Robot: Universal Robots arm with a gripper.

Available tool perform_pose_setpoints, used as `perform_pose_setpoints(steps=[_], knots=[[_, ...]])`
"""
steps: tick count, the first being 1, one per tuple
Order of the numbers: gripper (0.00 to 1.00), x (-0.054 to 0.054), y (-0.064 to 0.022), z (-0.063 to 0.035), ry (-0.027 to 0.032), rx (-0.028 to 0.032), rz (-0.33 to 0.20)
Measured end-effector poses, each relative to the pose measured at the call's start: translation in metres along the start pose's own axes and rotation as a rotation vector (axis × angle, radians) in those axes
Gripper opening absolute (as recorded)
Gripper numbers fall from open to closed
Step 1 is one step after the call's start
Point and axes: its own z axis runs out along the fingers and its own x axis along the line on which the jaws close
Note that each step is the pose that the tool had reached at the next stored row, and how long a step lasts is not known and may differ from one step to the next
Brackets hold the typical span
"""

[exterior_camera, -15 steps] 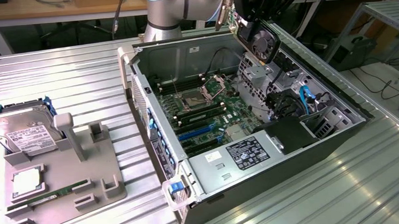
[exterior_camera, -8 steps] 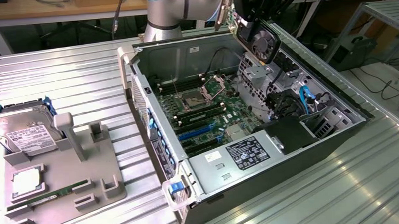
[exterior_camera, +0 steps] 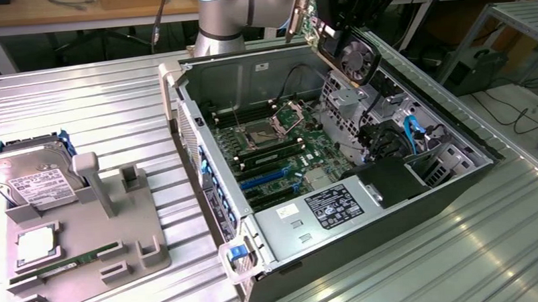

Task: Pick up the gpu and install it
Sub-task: 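Insert the gpu into the slot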

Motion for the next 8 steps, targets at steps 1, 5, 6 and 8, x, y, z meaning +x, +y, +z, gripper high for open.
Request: perform_pose_setpoints(steps=[1, 5, 6, 8], knots=[[0.27, 0.0, 0.0, 0.0, 0.0006, 0.0001, -0.011], [0.27, 0.0, 0.0, 0.0, 0.0029, 0.0007, -0.057], [0.27, 0.0, 0.0, 0.0, 0.0036, 0.0009, -0.07], [0.27, 0.0, 0.0, -0.0001, 0.0048, 0.0011, -0.093]])
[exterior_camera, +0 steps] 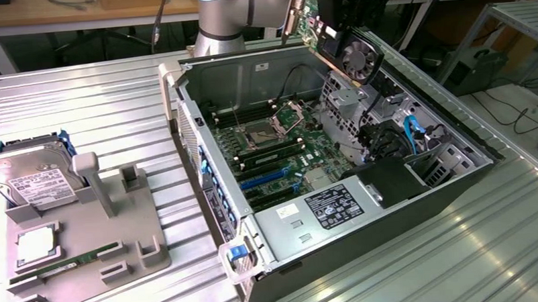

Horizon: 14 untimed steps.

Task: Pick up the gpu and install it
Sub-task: 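Insert the gpu into the slot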

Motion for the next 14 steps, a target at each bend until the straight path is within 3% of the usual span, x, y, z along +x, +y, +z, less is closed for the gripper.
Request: perform_pose_setpoints(steps=[14], knots=[[0.27, 0.0, 0.0, 0.0, 0.0086, 0.0018, -0.168]])
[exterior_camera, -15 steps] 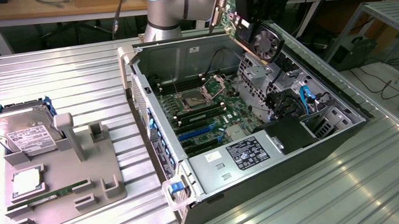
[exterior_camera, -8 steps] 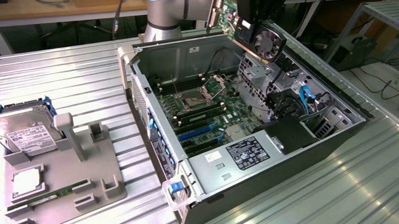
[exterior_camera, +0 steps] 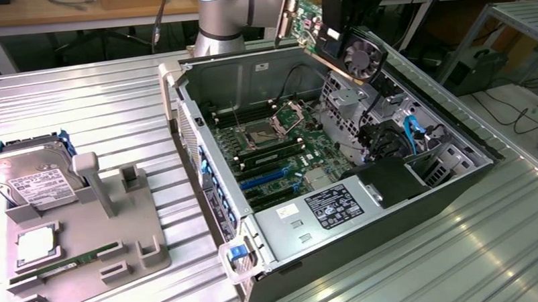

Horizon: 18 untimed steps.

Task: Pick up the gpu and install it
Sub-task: 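Insert the gpu into the slot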

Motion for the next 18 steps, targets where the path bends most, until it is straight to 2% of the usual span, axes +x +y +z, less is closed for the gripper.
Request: perform_pose_setpoints(steps=[18], knots=[[0.27, 0.0, 0.0, 0.0, 0.0111, 0.0023, -0.217]])
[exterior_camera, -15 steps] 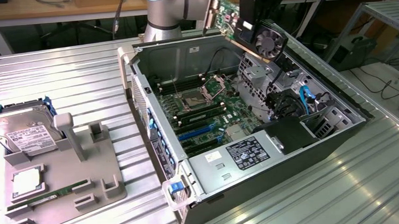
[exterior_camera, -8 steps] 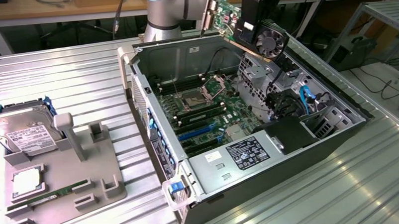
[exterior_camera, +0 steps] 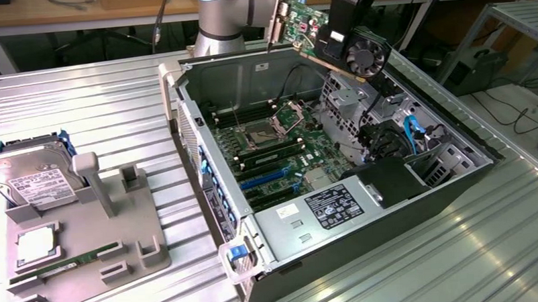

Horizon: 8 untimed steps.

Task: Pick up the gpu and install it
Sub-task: 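Insert the gpu into the slot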

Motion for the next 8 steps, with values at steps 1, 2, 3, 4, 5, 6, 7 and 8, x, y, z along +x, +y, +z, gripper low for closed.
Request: perform_pose_setpoints(steps=[1, 2, 3, 4, 5, 6, 7, 8], knots=[[0.27, 0.0, 0.0, 0.0, 0.0006, 0.0001, -0.011], [0.27, 0.0, 0.0, 0.0, 0.0015, 0.0004, -0.028], [0.27, 0.0, 0.0, 0.0, 0.0023, 0.0005, -0.045], [0.27, 0.0, 0.0, 0.0, 0.0036, 0.0008, -0.07], [0.27, 0.0, 0.0, 0.0, 0.0042, 0.0009, -0.08], [0.27, 0.0, 0.0, 0.0, 0.0048, 0.001, -0.091], [0.27, 0.0, 0.0, 0.0, 0.0052, 0.0011, -0.102], [0.27, 0.0, 0.0, 0.0, 0.0058, 0.0013, -0.111]])
